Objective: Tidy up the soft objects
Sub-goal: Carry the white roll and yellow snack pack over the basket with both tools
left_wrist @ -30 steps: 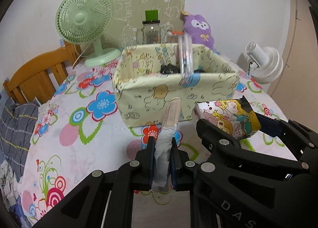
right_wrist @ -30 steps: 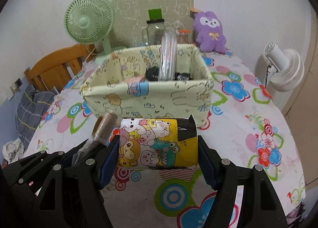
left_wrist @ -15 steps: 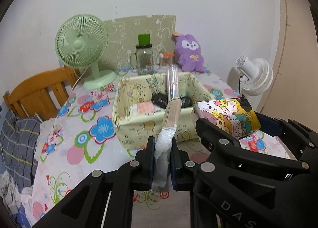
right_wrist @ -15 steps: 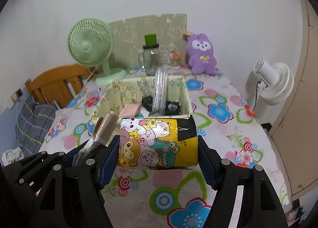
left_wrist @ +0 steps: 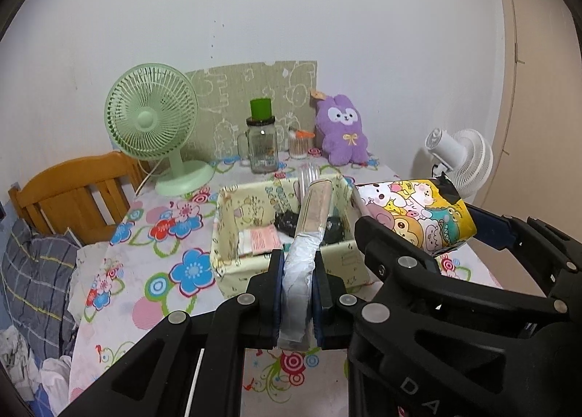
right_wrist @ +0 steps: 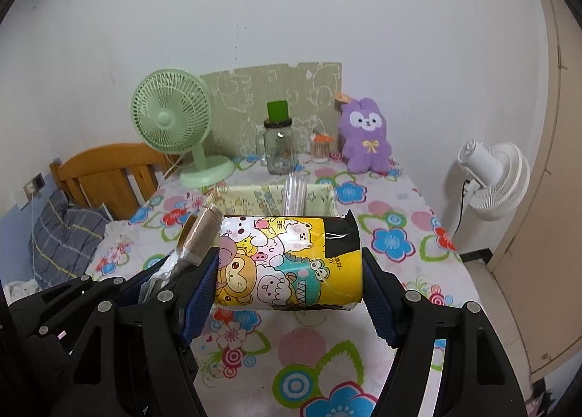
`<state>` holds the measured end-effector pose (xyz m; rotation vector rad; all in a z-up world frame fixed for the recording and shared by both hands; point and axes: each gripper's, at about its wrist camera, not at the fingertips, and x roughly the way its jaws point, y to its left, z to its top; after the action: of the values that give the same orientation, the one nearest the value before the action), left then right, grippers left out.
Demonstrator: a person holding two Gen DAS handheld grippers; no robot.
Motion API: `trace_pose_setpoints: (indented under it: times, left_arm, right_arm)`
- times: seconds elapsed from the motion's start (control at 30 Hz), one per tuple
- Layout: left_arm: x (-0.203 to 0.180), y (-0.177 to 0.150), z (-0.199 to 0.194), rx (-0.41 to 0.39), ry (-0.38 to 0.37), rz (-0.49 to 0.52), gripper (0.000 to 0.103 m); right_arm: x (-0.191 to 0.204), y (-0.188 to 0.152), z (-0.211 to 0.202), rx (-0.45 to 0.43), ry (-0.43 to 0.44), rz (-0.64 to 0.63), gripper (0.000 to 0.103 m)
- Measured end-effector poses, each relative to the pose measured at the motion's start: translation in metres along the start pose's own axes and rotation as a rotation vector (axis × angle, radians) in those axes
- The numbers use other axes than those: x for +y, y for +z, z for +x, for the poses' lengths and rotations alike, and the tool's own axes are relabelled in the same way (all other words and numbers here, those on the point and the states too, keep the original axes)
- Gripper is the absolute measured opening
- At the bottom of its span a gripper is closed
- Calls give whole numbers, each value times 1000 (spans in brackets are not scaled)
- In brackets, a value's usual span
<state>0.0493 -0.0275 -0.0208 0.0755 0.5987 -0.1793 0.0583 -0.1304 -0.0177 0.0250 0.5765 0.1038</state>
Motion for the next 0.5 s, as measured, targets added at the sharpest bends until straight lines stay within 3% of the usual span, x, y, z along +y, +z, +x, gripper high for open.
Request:
trace_pose_setpoints:
  times: [0.5]
  left_arm:
    - [3, 14, 19, -29, 24, -9, 12]
  right_arm:
    - [-4, 13, 18, -34, 28, 7, 75]
